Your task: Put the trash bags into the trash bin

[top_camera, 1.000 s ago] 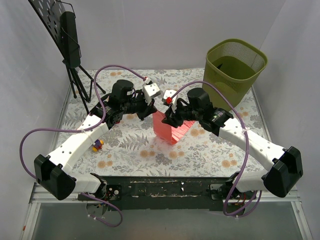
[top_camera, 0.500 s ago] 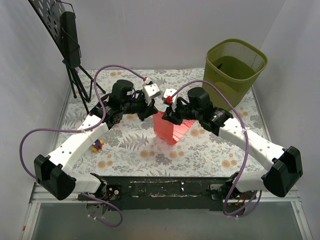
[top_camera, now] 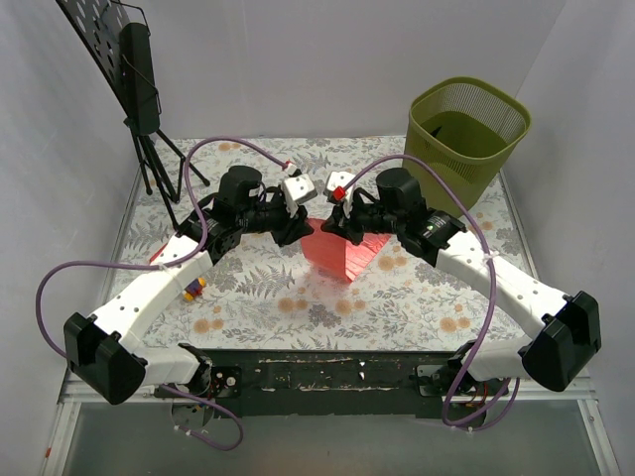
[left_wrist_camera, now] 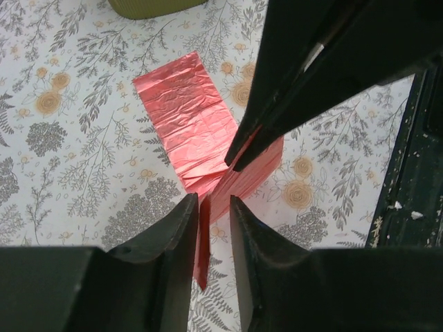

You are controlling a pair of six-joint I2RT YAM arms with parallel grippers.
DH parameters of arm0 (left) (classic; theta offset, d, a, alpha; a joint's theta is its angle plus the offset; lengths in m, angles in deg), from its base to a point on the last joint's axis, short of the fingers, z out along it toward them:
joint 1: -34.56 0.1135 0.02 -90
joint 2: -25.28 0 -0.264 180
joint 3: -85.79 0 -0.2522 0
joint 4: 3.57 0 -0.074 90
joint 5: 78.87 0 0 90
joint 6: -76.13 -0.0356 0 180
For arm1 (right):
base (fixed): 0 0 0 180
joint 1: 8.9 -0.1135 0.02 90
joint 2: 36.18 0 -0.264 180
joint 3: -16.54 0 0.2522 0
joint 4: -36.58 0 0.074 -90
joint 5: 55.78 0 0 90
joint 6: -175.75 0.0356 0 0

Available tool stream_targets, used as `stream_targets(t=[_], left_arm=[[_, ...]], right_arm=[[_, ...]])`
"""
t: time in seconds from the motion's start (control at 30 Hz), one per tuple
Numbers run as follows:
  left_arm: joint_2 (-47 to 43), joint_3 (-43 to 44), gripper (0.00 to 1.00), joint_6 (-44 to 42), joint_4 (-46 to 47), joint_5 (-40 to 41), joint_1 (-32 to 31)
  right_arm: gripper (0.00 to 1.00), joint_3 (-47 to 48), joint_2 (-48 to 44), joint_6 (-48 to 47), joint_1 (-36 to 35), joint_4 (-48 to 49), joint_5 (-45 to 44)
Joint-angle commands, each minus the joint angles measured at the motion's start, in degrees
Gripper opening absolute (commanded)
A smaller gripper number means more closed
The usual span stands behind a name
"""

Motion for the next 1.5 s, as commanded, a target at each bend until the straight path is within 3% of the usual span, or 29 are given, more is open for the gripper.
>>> stream_targets(t=[0.0, 0.1, 0.3, 0.43, 0.63, 0.7, 0.9, 1.17, 1.47], left_arm=[[-2.31, -1.15, 0.14, -1.84, 2.61, -3.24, -0.01], [-1.52, 0.17, 0.0, -1.23, 2.53, -4.39, -0.01], [-1.96, 1.4, 0.0, -3.15, 1.04, -5.61, -0.01], [-2.48, 2.47, 0.0, -13.68, -1.17, -3.0, -0.54], [-8.54, -6.14, 0.0, -36.26, 8.58, 3.25, -2.38], [-8.29, -6.94, 0.0, -40.15, 10.86, 4.22, -3.61], [-2.93, -4.48, 0.0, -43.24, 12.9, 9.13, -9.93], [2.51, -4.31, 0.0, -50.7, 12.81, 15.82, -15.22], [6.83, -2.11, 0.0, -52.92, 11.76, 23.29, -15.74]], right_arm=[[0.01, 2.93, -1.79, -0.59, 0.32, -0.28, 2.46], [0.01, 3.02, -1.61, -1.03, 0.32, -1.25, 2.45], [0.01, 3.63, -1.09, -1.56, 0.32, -3.27, 3.07], [0.01, 5.83, 0.49, 2.38, 1.45, -3.54, 7.09], [0.01, 11.18, 7.6, 10.3, 4.09, -7.21, 19.57], [0.01, 13.47, 10.33, 11.27, 4.97, -8.9, 24.93], [0.01, 14.0, 12.01, 13.55, 6.64, -5.73, 27.93], [0.01, 27.27, 19.56, 9.17, 8.84, -23.83, 36.2], [0.01, 25.78, 18.34, 16.28, 11.04, -16.19, 38.84]])
